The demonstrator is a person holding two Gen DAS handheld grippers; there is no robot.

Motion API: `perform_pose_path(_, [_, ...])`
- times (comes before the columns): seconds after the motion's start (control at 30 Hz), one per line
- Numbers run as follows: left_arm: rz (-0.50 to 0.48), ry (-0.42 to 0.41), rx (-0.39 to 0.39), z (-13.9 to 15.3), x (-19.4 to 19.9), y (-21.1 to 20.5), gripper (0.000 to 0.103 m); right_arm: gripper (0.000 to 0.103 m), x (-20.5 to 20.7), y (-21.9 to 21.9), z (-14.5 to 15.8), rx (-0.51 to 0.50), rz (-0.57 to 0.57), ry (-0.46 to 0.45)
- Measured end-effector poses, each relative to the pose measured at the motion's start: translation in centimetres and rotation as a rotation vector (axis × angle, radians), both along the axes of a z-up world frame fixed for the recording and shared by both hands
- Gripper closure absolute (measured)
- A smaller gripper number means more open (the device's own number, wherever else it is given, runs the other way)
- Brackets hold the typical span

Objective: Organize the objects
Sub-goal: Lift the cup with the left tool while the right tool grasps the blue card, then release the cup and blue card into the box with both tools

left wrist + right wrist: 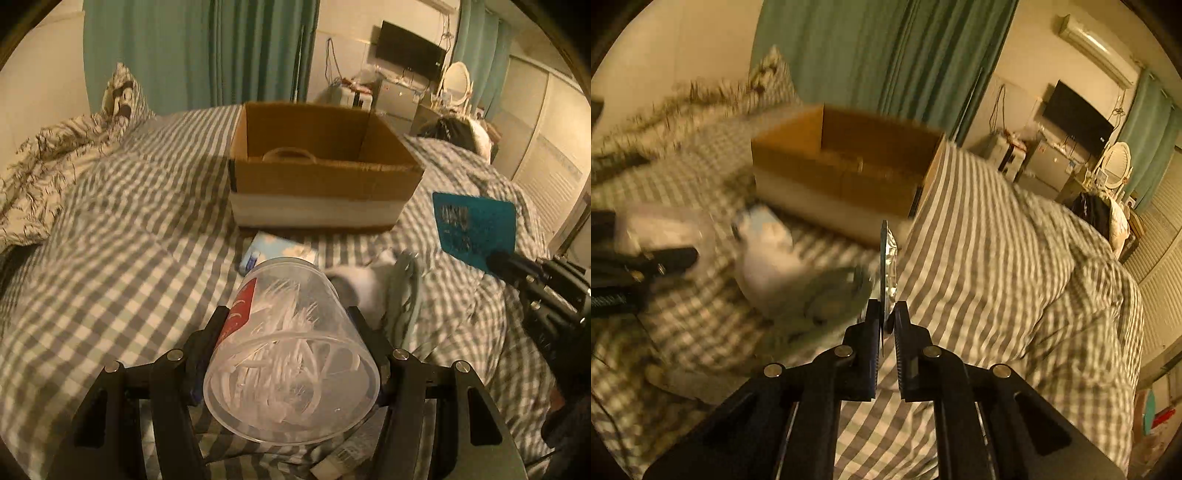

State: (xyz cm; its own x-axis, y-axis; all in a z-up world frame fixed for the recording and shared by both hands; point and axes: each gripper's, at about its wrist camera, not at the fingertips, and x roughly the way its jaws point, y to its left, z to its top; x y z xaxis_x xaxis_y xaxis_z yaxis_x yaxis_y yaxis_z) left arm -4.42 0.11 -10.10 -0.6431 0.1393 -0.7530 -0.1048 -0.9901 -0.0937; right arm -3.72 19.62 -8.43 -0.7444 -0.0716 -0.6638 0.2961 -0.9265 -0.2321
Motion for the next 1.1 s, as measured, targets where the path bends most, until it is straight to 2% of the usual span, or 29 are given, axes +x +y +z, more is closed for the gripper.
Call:
perform_pose_path(0.13, [-0.008, 0.043, 0.027, 2.5, -0.3, 0.5, 0.039, 0.096, -0.1, 0.4, 3.2, -0.089, 0.047, 0.030])
perform_pose_path(0.3, [-0.029, 0.143, 0.027, 6.9, -2.0, 1.3, 0.039, 0.096, -2.2, 0.5, 6.8, -0.215, 0.100, 0.036])
perform_pose_path(0.43, [-0.024, 0.210, 0.008, 9.7, -5.1, 1.6, 0.039, 0.096, -5.0, 0.2, 9.3, -0.262, 0.116, 0.060])
perform_pose_path(0.57, [-0.012, 0.232, 0.017, 10.9, -9.2, 1.2, 0.039, 0.096, -8.5, -0.5, 10.9, -0.294, 0.131, 0.073])
perform_pose_path(0.73, [-0.003, 0.222, 0.010, 10.2, -15.2, 0.9, 0.039, 0.096, -13.0, -1.0, 10.8, -0.314, 0.141, 0.060])
perform_pose_path(0.97, [-0.023, 0.179, 0.016, 6.2, -21.4, 0.2, 0.039, 0.096, -19.6, -1.5, 7.0, -0.314, 0.126, -0.012])
perform_pose_path(1.1, [-0.040, 0.124, 0.017, 3.4, -23.2, -0.1, 0.038, 0.096, -21.1, -1.4, 4.8, -0.338, 0.114, -0.051])
